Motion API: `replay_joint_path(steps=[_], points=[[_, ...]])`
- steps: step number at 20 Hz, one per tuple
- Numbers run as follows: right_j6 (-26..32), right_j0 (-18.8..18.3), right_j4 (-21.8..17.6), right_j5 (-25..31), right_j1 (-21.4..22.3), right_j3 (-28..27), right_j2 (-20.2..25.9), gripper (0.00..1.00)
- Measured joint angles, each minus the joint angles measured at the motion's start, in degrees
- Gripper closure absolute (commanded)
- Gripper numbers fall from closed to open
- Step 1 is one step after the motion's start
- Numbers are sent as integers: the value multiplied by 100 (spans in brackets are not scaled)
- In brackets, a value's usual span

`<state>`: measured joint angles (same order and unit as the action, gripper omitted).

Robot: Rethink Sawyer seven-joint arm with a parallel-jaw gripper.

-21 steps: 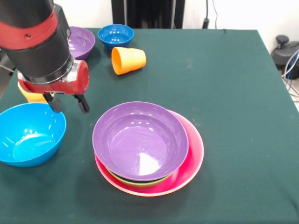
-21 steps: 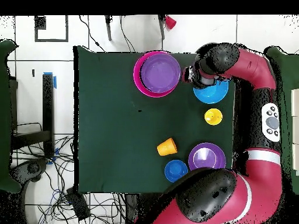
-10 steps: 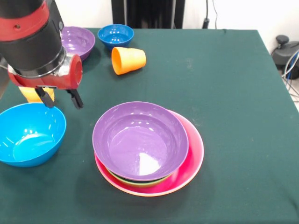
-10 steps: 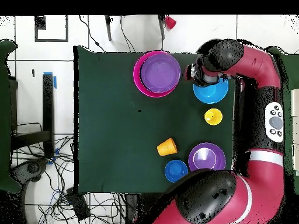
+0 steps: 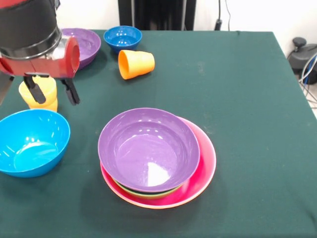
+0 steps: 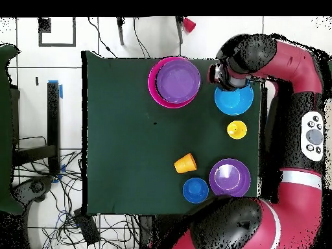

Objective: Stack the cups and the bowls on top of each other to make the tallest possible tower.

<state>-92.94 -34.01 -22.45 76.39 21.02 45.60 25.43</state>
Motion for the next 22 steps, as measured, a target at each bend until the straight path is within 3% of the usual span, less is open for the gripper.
replay_joint_path(steps=[11,22], points=[[0,396,-182,478,426,312,-374,0],[0,397,-370,-117,673,1419,-793,0]])
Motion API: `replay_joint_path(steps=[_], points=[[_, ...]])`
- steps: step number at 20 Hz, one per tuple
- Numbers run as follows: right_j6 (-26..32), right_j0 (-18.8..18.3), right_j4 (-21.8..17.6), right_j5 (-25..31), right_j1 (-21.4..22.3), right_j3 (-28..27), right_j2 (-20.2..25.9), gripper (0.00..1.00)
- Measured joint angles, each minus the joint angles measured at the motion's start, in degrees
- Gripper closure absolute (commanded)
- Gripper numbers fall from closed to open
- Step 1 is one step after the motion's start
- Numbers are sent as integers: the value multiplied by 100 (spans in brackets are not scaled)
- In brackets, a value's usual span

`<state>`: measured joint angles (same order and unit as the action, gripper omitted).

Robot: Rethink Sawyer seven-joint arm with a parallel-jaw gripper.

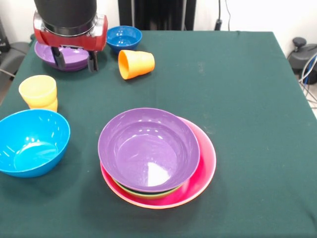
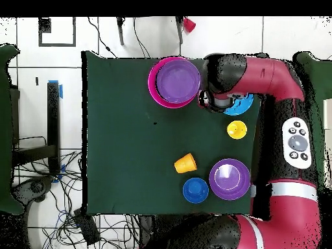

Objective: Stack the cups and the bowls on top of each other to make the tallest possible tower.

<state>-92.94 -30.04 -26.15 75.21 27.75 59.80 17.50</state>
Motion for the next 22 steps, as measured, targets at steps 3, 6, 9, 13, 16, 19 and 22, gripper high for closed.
replay_joint_path(steps=[3,6,9,13,16,19,22], points=[[0,-35,-49,-9,2,130,-69,0],[0,-82,-113,-11,-6,178,-133,0],[0,-151,-128,-9,-19,177,-167,0],[0,-215,-137,-11,-45,162,-183,0],[0,-248,-139,-11,-88,138,-184,0],[0,-276,-140,-11,-113,139,-181,0],[0,-307,-139,-11,-120,138,-178,0]])
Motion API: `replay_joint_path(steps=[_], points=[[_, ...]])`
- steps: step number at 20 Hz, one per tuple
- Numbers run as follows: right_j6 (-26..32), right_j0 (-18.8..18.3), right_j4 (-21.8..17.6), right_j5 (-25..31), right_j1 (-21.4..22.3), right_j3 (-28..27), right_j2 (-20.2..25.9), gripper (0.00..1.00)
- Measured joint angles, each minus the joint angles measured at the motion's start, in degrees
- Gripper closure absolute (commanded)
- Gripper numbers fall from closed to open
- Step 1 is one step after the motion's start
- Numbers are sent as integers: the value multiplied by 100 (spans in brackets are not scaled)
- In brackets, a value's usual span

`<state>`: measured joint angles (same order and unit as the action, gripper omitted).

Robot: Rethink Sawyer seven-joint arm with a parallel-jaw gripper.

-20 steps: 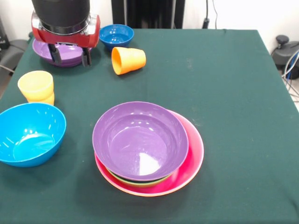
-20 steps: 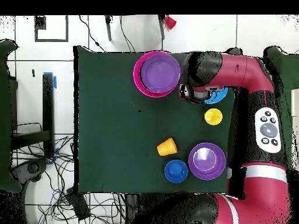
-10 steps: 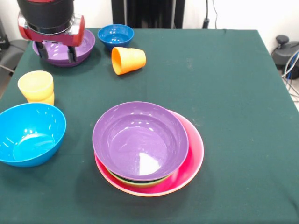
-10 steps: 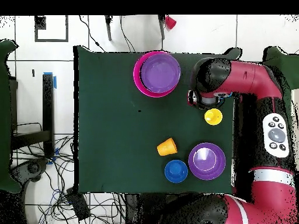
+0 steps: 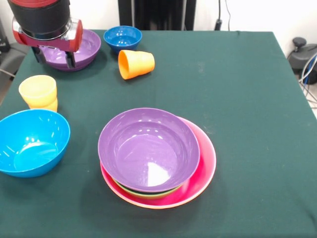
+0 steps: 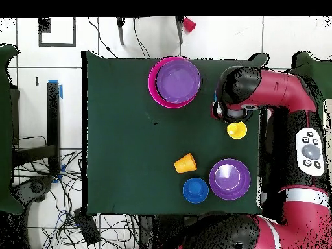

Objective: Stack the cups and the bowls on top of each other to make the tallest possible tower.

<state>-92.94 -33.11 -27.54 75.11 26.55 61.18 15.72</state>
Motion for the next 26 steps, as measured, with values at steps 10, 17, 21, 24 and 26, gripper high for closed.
replay_joint_path(steps=[10,17,21,24,26], points=[[0,-56,5,0,-128,-2,11,0],[0,-114,5,0,-284,-2,42,0],[0,-179,5,-1,-368,-2,59,0],[0,-245,5,-1,-400,2,64,0],[0,-277,6,-1,-398,2,71,0]])
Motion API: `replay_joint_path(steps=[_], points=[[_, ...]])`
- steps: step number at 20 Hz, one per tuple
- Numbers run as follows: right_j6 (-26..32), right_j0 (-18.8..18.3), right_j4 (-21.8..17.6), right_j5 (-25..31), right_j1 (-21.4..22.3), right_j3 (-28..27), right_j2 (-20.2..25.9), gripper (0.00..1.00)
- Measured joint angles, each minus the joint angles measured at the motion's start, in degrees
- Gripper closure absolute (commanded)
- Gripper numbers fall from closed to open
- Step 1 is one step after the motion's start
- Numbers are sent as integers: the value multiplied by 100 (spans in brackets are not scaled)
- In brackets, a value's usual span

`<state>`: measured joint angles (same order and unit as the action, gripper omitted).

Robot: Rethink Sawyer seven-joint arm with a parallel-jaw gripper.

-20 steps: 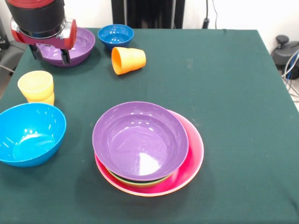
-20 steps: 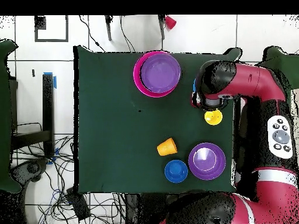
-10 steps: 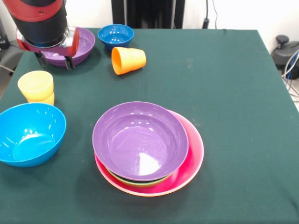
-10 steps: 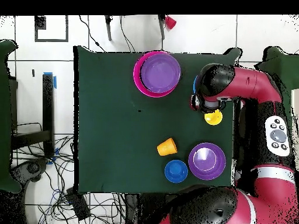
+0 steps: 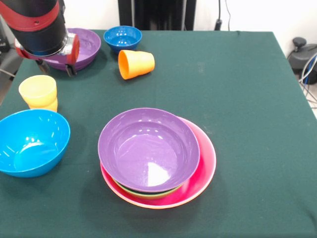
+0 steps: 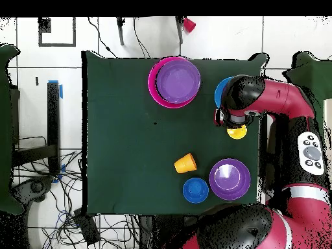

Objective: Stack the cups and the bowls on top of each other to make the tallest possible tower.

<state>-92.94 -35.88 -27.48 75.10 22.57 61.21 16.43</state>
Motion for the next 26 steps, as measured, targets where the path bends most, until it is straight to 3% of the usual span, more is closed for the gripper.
replay_joint_path(steps=[17,26], points=[[0,-93,-1,-26,-1,0,194,0],[0,-93,-18,-792,-114,-22,229,0]])
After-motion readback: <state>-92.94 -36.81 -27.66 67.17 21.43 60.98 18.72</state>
